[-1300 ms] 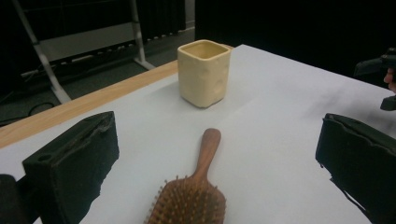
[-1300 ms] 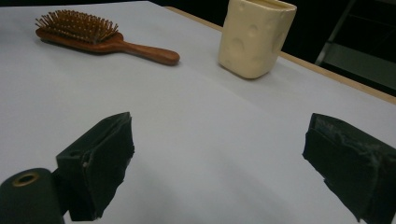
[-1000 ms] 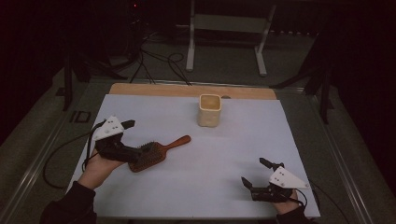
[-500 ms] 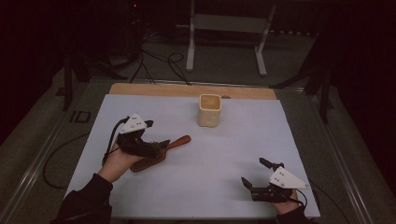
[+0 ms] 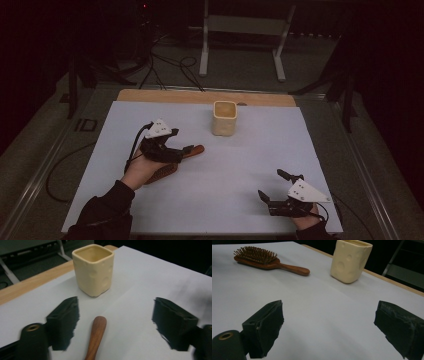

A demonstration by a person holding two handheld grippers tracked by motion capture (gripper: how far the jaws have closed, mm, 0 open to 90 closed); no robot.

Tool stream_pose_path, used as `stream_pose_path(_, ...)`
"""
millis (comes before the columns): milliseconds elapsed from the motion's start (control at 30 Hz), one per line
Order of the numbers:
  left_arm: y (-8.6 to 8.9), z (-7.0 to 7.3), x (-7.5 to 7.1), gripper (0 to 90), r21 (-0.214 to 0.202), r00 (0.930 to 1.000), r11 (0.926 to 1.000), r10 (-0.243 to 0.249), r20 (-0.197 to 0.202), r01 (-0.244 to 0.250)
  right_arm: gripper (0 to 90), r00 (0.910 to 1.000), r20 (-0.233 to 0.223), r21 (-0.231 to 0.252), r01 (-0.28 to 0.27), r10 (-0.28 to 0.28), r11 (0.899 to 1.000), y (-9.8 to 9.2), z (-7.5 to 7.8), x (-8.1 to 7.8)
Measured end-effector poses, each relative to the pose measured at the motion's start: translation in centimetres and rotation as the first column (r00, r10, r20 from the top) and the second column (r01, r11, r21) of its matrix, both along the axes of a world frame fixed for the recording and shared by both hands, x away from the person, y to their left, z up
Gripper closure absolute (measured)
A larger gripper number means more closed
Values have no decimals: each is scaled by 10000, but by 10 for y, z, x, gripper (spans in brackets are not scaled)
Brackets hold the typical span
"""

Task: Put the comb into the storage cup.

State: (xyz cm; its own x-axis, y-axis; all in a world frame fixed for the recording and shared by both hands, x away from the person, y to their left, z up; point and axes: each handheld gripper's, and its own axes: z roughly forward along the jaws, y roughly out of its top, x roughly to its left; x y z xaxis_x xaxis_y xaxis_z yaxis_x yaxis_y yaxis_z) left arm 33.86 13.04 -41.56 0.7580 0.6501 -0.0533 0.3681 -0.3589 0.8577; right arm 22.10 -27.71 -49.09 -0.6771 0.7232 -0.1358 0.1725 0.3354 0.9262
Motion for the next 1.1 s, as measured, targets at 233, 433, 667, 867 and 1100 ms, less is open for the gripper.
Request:
stream_pose_path(233,-9,-6,12,412,30,9997,9998,191,-181,-190,82,10000,1,-19,-30,30,10000,0,0,0)
stream_pose_path(433,-14,-10,21,554,74,9983,9989,458,-359,-456,82,10000,-10,3,-53,53,10000,0,0,0)
stream_pose_path(667,-21,-18,31,668,422,9949,9969,690,-732,-660,82,10000,-34,11,-59,59,10000,0,-1,0)
stream_pose_path(867,-25,-24,40,796,541,9909,9945,941,-965,-891,82,10000,-21,21,-66,66,10000,0,-1,0)
stream_pose_path(1100,-27,-35,53,894,326,9800,9945,1041,-1696,-1000,82,10000,-16,16,-94,94,10000,0,-1,0)
